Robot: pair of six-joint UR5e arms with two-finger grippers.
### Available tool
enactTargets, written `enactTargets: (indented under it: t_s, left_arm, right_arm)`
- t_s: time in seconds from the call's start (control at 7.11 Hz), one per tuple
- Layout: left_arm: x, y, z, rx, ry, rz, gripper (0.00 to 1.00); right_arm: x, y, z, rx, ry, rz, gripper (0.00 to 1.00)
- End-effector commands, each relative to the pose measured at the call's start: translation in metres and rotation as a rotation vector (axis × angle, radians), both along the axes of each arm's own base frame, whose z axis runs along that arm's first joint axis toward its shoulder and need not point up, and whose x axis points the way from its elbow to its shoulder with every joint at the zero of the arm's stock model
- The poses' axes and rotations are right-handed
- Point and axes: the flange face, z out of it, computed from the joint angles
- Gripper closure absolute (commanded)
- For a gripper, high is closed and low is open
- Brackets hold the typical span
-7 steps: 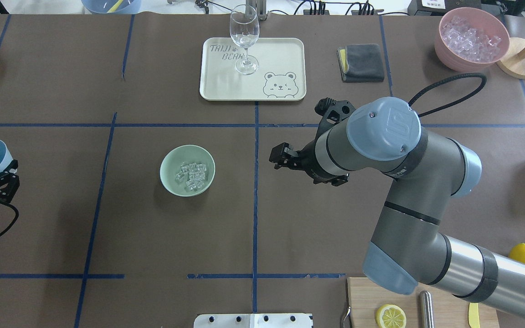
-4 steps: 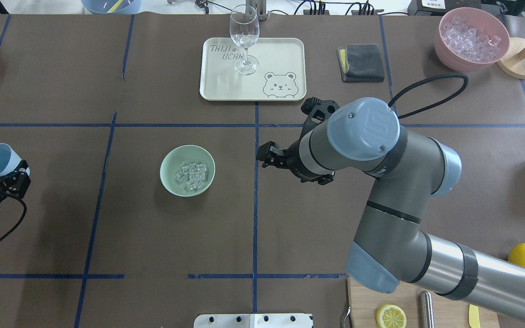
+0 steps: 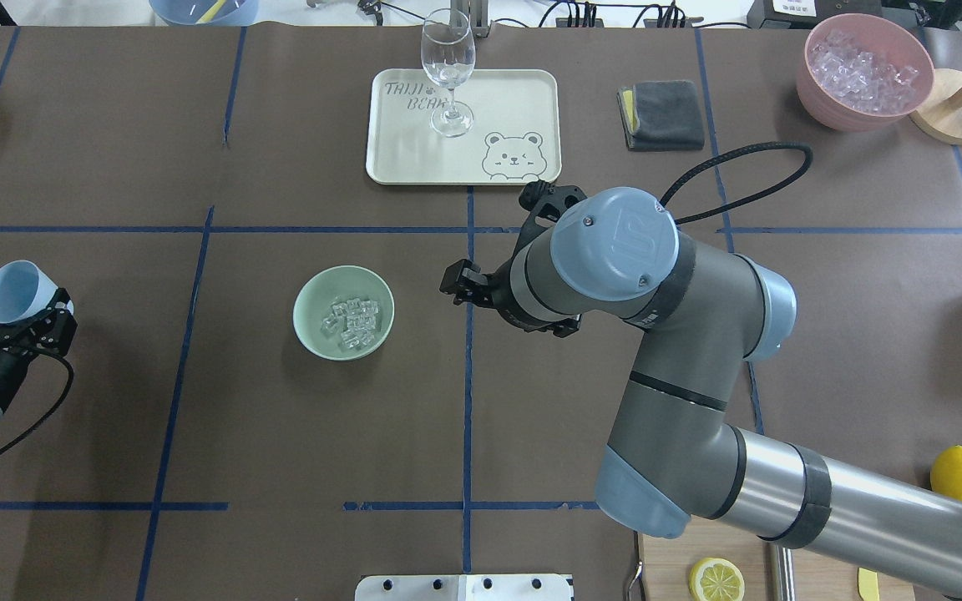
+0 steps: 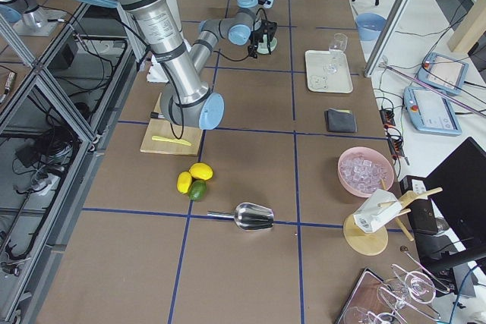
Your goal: Pour ice into bowl
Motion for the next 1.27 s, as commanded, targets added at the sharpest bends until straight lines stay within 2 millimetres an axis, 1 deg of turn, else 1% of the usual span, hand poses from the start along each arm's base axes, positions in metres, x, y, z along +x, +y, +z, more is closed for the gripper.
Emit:
enactTargets:
  t_s: [0.0,0.14,0.56,0.7,0.84,0.98,1.12]
  left_arm:
    - [0.002,0.0,0.004,-0.005,0.004,-0.005,0.58]
    - [0.001,0.0,0.008,-0.007,-0.008,-0.005,0.01]
    - [0.001,0.0,0.007,-0.011,-0.002,0.002,0.0]
    - [0.001,-0.001,0.004,-0.009,0.006,0.003,0.0]
    - [-0.006,-0.001,-0.013,0.005,0.006,0.011,0.0]
    - [-0.013,0.002,-0.023,0.004,0.012,0.032,0.0]
    - [-0.022,0.004,-0.023,0.005,-0.005,0.036,0.0]
  right_arm:
    - [-0.012,-0.004,-0.007,0.0,0.005,0.006,0.0]
    - [-0.012,-0.005,-0.008,0.001,0.004,0.007,0.0]
    - [-0.015,-0.002,-0.011,0.003,0.003,0.02,0.0]
    - [-0.016,-0.001,-0.011,0.003,0.003,0.019,0.0]
    - [-0.017,0.0,-0.011,0.003,0.003,0.016,0.0]
    - [-0.02,0.001,-0.01,0.004,0.007,0.013,0.0]
    - [-0.026,-0.001,-0.011,0.002,0.014,0.014,0.0]
